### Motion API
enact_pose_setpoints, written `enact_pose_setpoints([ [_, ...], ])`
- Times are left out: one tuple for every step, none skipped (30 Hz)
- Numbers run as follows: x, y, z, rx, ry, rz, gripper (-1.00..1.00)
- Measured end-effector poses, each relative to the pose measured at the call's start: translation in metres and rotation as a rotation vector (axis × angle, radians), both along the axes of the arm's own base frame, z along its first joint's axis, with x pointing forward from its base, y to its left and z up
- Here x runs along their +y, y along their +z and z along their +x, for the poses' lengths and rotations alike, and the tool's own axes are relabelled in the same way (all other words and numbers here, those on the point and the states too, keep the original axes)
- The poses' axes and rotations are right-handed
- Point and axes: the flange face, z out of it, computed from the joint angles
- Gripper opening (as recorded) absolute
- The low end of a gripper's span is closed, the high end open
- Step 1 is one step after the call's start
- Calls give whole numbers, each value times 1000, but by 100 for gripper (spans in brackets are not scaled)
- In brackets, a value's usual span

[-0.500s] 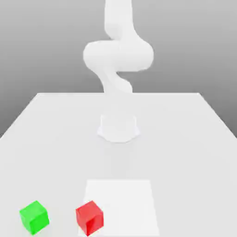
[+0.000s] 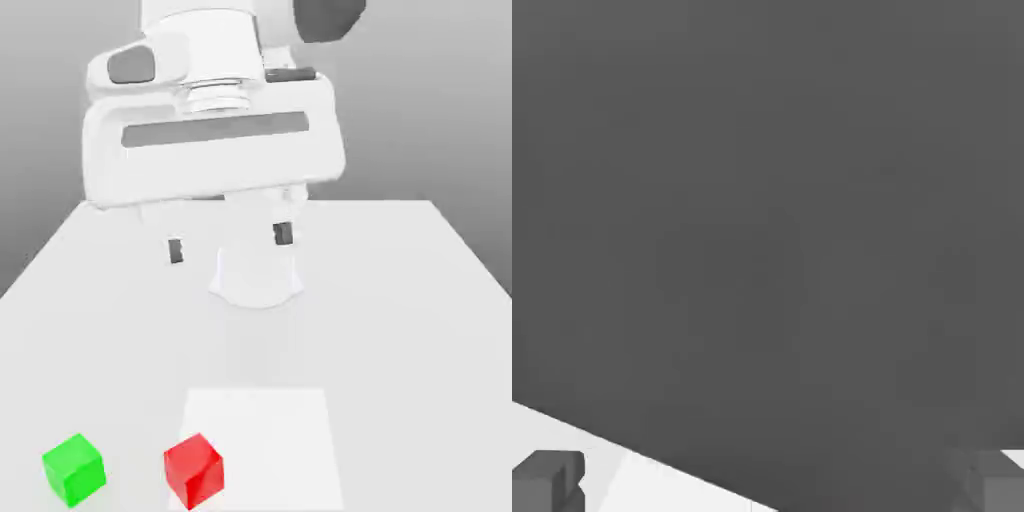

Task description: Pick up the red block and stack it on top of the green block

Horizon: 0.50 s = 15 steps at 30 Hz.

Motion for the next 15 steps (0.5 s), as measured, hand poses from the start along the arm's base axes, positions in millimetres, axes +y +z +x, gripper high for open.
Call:
enact_pose_setpoints([
  [-2,-19,1,25,22,-12,0],
  [-4,-37,1,49,44,-24,0],
  [-7,-56,1,74,66,-37,0],
  [-9,-74,-1,98,88,-51,0],
  [-12,-91,-3,122,110,-65,0],
  [-15,-109,-5,146,132,-80,0],
  [-19,-125,-8,171,154,-96,0],
  [-22,-141,-12,195,177,-113,0],
  [-26,-157,-17,219,200,-130,0],
  [-30,-172,-21,242,222,-147,0],
  [-31,-185,-23,253,234,-157,0],
  [-32,-198,-23,258,240,-161,0],
  [-33,-211,-23,260,243,-164,0],
  [-33,-224,-24,261,245,-165,0],
  [-33,-237,-24,263,245,-165,0],
])
